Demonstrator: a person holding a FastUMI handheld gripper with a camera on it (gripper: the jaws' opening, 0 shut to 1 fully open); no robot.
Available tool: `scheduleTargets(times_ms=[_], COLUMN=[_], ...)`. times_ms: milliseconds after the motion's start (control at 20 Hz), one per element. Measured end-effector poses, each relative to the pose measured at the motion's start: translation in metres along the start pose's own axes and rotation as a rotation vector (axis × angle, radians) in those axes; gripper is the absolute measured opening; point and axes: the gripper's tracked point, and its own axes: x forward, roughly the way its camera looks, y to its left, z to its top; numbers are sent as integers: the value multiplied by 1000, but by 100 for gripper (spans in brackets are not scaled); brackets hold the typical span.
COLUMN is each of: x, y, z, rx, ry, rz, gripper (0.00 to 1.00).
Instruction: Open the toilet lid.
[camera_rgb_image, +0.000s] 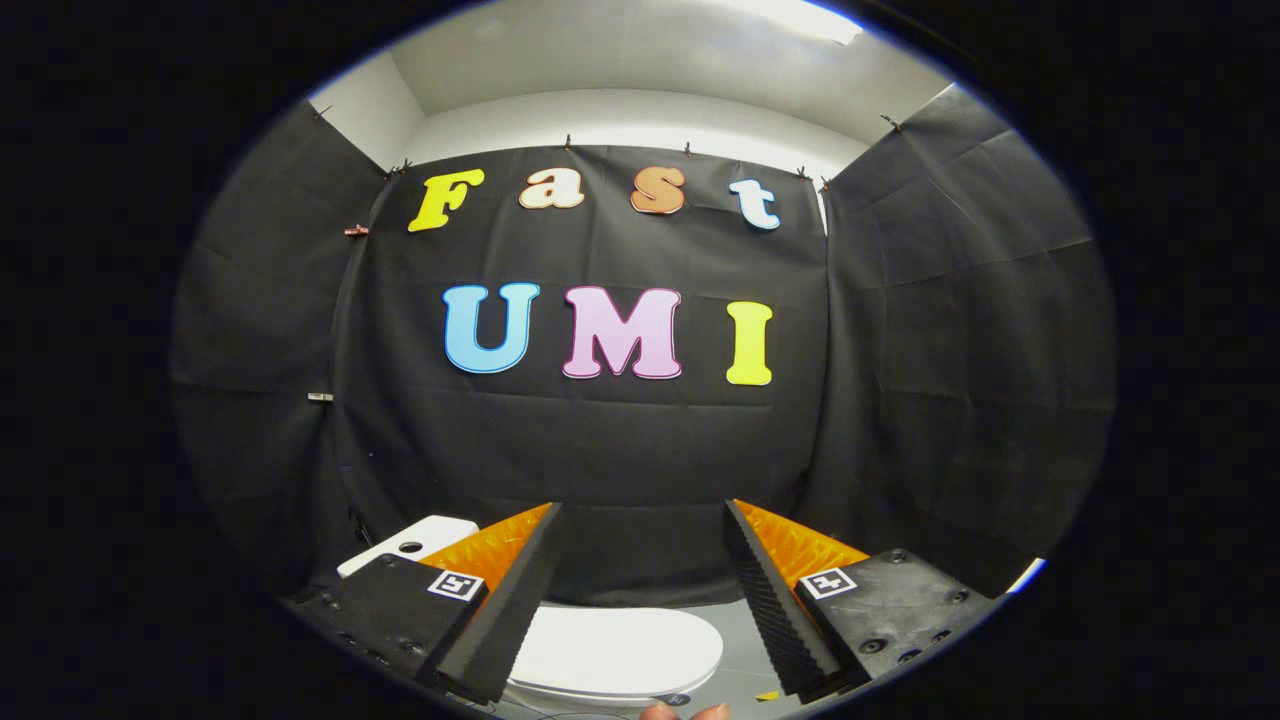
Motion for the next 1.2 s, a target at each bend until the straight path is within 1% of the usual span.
scheduleTargets(times_ms=[100,250,500,750,950,1200], x=[3,7,15,27,34,43], y=[2,8,11,-8,-25,-49], z=[-8,-25,-51,-105,-157,-236], rx=[29,108,303,423,566,688], ry=[20,61,107,206,294,425], rz=[23,80,185,204,228,213], gripper=[99,99,99,99,99,98])
